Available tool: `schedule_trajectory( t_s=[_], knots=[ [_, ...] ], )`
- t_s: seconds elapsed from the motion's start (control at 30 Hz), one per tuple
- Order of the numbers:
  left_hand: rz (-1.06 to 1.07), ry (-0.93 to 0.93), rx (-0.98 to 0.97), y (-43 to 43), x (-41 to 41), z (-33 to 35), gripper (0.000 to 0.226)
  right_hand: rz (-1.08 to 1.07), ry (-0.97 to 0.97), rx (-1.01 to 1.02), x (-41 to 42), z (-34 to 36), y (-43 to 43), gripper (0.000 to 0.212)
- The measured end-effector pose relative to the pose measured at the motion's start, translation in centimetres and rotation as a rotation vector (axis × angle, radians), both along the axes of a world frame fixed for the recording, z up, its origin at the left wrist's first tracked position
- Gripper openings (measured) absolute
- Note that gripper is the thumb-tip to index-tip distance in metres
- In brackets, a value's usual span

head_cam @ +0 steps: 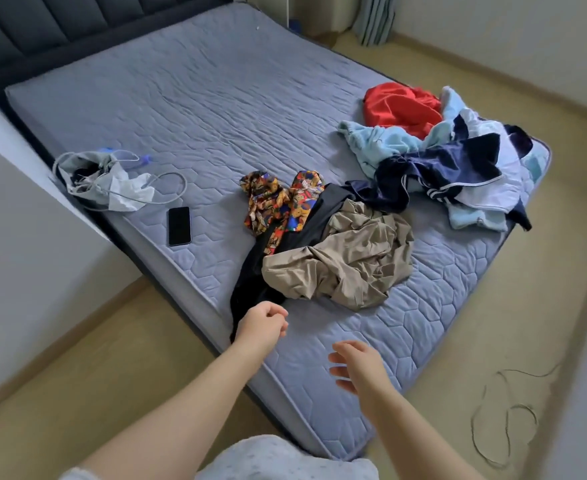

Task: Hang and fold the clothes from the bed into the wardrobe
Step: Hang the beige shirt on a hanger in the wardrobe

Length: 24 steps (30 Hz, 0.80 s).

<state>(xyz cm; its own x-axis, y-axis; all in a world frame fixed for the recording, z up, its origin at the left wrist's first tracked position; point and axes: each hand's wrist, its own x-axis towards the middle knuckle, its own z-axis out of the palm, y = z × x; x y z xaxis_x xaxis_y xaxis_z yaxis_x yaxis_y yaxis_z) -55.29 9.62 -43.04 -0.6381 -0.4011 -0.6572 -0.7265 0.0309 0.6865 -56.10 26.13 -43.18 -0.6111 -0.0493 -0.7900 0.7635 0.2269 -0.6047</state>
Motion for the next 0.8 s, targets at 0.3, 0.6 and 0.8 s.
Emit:
schedule_trajectory(
  t_s=[0.3, 0.6, 0.8],
  knots=[
    [0.048, -0.202, -0.072, 6.8, -10.3, -8.6, 0.025, 0.229, -0.136, 0.102, -13.0, -8.0, 6.9, 0.011],
    [0.063, -0.264, -0.194, 10.9, -17.9, -20.2, 0.047, 0.201, -0.207, 0.133, -20.2, -18.5, 10.1, 0.013],
    [0.096, -0.373, -0.245, 13.2, -23.1, -24.6, 0.042, 0.151, -0.286, 0.149, -21.2, -22.1, 12.9, 0.016]
  ],
)
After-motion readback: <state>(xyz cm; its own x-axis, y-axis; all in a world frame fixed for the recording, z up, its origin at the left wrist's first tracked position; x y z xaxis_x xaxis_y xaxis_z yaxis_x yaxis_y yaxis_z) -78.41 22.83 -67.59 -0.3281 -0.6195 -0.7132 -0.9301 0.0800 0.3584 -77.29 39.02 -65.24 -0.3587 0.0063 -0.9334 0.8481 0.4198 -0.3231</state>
